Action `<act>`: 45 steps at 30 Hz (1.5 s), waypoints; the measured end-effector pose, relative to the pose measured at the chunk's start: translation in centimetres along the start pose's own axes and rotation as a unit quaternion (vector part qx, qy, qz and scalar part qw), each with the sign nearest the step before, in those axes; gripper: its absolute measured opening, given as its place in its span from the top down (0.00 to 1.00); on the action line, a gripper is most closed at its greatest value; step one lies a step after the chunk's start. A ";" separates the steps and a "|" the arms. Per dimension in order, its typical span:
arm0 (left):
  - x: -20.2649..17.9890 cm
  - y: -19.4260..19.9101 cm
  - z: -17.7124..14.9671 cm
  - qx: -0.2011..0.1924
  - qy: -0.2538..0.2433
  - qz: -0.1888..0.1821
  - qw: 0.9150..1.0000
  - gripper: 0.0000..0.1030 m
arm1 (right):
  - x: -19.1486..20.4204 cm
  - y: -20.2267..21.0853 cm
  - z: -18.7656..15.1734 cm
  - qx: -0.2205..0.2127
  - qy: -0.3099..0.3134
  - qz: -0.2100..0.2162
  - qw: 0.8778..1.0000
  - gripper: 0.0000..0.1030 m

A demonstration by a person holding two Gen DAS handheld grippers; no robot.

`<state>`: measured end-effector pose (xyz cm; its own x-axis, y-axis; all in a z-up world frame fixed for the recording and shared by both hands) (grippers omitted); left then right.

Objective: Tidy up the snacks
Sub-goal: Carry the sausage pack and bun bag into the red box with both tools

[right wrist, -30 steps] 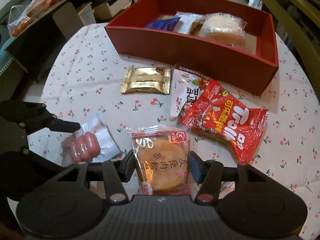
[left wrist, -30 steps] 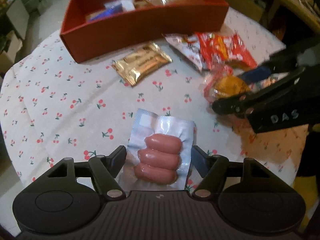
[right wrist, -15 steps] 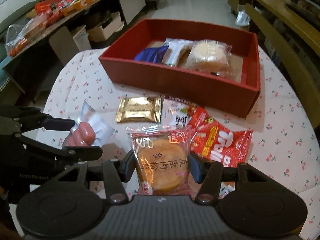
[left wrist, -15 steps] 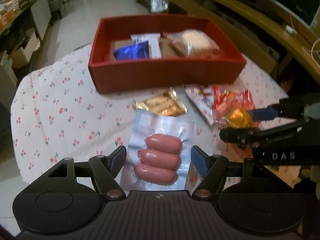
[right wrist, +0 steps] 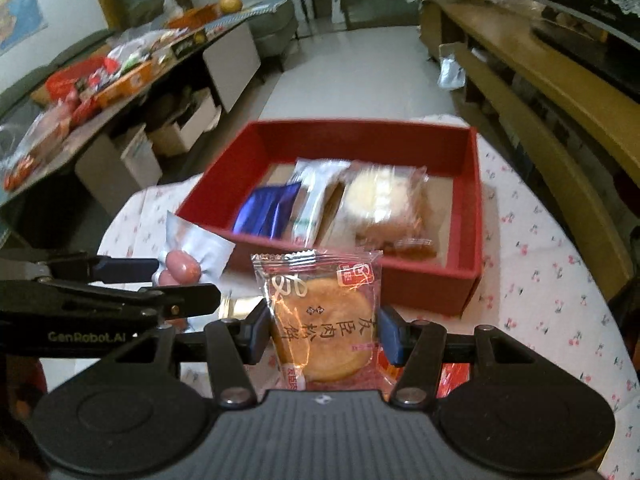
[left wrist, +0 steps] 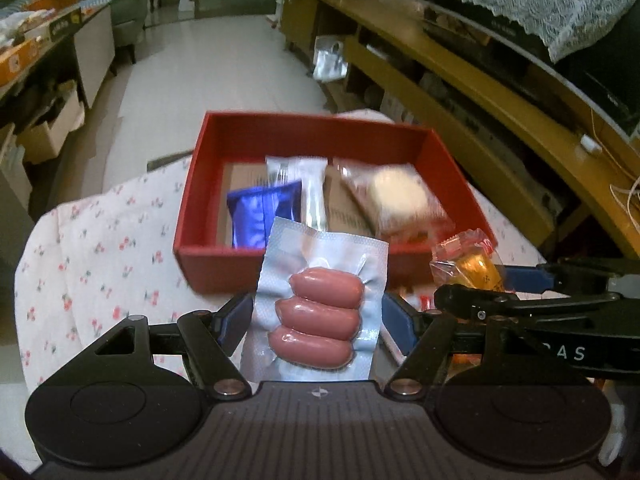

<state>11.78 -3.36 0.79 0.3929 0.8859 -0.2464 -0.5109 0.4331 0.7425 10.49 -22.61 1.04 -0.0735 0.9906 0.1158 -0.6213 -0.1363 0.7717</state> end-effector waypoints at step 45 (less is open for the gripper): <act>3.7 -9.6 6.8 0.019 0.063 0.056 0.996 0.25 | -1.6 -9.9 8.3 -0.019 -0.026 -0.057 0.998 0.37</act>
<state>23.40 -5.37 -3.03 0.2345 0.9431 -0.2359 -0.5160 0.3264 0.7920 23.23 -22.99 -1.62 0.0398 0.9973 0.0616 -0.6532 -0.0207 0.7569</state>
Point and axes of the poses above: each gripper's, at about its wrist camera, not at the fingertips, and y roughly against the way its jaws point, x to its left, z to its top, the point moved 1 cm from there along -y, roughly the way its jaws point, and after that the axes turned 9 degrees about -z, right-handed, at the moved point
